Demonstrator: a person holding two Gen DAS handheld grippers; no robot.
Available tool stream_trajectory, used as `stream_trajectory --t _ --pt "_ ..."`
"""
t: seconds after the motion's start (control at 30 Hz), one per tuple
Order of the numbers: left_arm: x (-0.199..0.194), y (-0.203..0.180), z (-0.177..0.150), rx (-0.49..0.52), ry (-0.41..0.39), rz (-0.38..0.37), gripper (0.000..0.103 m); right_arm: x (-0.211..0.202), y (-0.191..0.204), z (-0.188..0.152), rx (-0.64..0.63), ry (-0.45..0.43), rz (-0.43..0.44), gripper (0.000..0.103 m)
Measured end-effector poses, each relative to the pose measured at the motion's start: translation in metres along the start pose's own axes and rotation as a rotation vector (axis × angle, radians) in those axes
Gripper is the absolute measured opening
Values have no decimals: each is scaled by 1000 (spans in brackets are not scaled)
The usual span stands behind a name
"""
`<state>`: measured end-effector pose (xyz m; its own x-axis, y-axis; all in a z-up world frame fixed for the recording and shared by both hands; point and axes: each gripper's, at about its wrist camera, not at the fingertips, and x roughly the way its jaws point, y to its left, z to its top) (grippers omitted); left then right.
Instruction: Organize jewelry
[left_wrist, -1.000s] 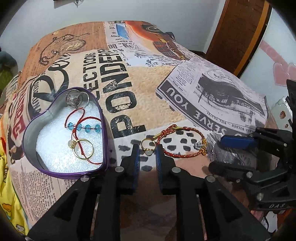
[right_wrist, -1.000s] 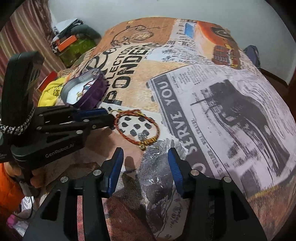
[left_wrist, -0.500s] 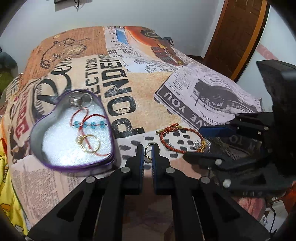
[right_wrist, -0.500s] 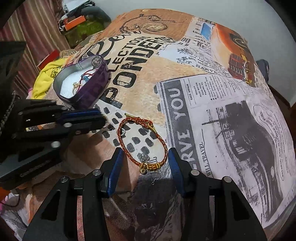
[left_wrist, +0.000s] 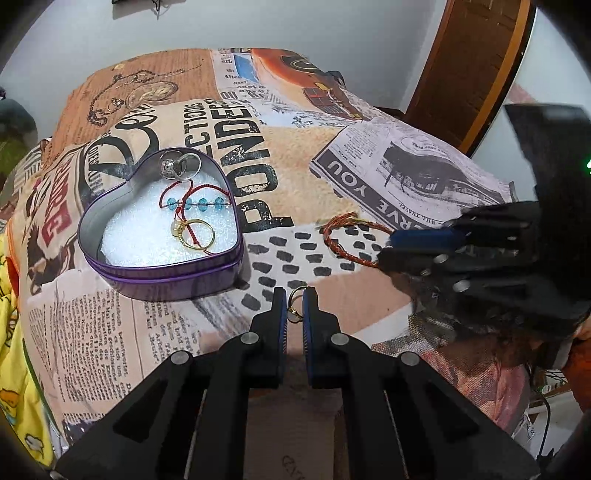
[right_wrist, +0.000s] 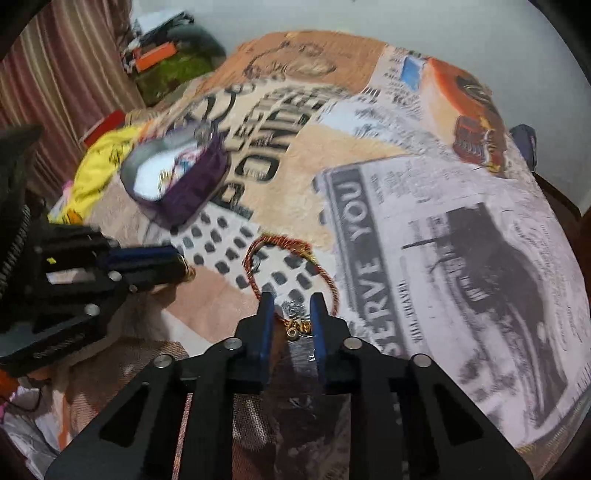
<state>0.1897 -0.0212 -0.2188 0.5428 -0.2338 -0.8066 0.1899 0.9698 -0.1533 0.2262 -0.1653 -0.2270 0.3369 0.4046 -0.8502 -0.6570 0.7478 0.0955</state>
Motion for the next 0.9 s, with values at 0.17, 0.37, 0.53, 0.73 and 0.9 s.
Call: stream_trajectory --t 0.17,0.37,0.53,0.73,0.9 --pt "0 0 0 8 6 -8 7 1 -2 -1 25 -8 17 10" --pt "3 -5 6 17 22 -19 9 -7 0 -2 43 -42 9 9" --pt "-7 -7 6 20 5 -25 16 -33 -7 -1 80 -116 11 9" --pt "-11 -3 0 27 8 5 44 -54 -11 -5 112 -168 1 9" --pt "1 -10 0 45 31 -12 42 -57 -17 -13 152 -173 10 9"
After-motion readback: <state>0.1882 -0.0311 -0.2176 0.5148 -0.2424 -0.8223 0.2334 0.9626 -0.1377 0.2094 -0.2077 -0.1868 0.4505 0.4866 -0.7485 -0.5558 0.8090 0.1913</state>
